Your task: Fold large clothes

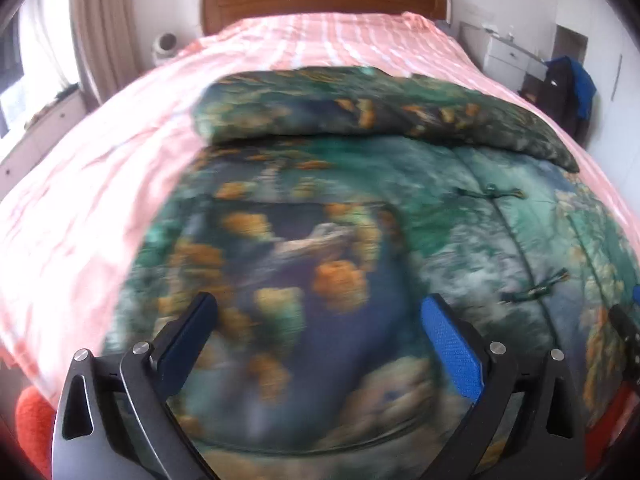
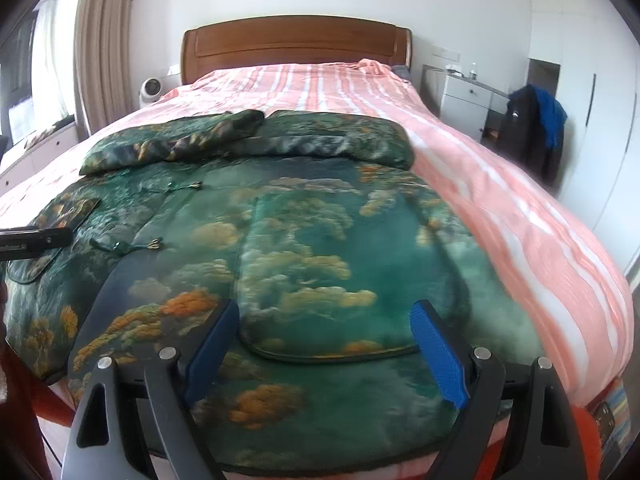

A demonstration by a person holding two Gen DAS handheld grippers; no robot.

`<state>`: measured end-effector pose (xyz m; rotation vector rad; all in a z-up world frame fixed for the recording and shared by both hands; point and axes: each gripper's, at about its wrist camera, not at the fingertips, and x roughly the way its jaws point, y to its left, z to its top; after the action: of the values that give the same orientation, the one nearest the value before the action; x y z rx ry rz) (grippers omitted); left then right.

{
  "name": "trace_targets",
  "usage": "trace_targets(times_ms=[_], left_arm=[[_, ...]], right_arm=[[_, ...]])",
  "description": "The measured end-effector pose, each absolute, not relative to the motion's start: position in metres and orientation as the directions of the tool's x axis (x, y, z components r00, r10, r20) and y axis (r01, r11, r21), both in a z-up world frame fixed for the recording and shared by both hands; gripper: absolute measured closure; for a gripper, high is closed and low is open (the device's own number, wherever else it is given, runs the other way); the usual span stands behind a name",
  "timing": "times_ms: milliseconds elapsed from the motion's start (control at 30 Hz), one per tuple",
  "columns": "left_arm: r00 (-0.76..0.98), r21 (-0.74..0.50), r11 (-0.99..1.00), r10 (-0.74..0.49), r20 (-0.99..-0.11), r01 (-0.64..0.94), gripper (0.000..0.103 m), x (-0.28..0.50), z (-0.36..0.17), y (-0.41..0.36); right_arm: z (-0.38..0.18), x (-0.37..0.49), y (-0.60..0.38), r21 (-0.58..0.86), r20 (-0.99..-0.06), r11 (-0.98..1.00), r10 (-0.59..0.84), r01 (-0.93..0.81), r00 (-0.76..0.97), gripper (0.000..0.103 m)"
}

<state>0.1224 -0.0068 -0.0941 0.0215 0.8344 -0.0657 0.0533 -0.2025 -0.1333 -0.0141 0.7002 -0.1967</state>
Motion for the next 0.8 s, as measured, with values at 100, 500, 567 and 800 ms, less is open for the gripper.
trace_targets(times_ms=[100, 500, 567, 800], left_arm=[[0.677, -0.019, 0.999, -0.037, -0.735, 0.035, 0.001, 0.131, -0.097, 0.009], [0.698, 0.004, 0.999, 0.031, -0.715, -0.041, 0.001, 0.117, -0.082, 0.031], [0.695, -0.014, 0.996, 0.051, -0.717, -0.088, 0.001, 0.113, -0.080, 0.048], [0.632, -0.058, 0.978, 0.085, -0.771, -0.202, 0.001, 0.100, -0.084, 0.116]], right_arm=[[-0.135, 0.055, -0.191, -0.106, -0.636, 0.984, -0.177, 0.143, 0.751, 0.016], [-0.134, 0.051, -0.180, -0.123, -0.618, 0.988, -0.153, 0.098, 0.771, 0.016], [-0.131, 0.049, -0.186, -0.109, -0.615, 0.987, -0.158, 0.115, 0.772, 0.016], [-0.118, 0.046, -0.234, 0.013, -0.649, 0.972, -0.169, 0.234, 0.741, 0.016]])
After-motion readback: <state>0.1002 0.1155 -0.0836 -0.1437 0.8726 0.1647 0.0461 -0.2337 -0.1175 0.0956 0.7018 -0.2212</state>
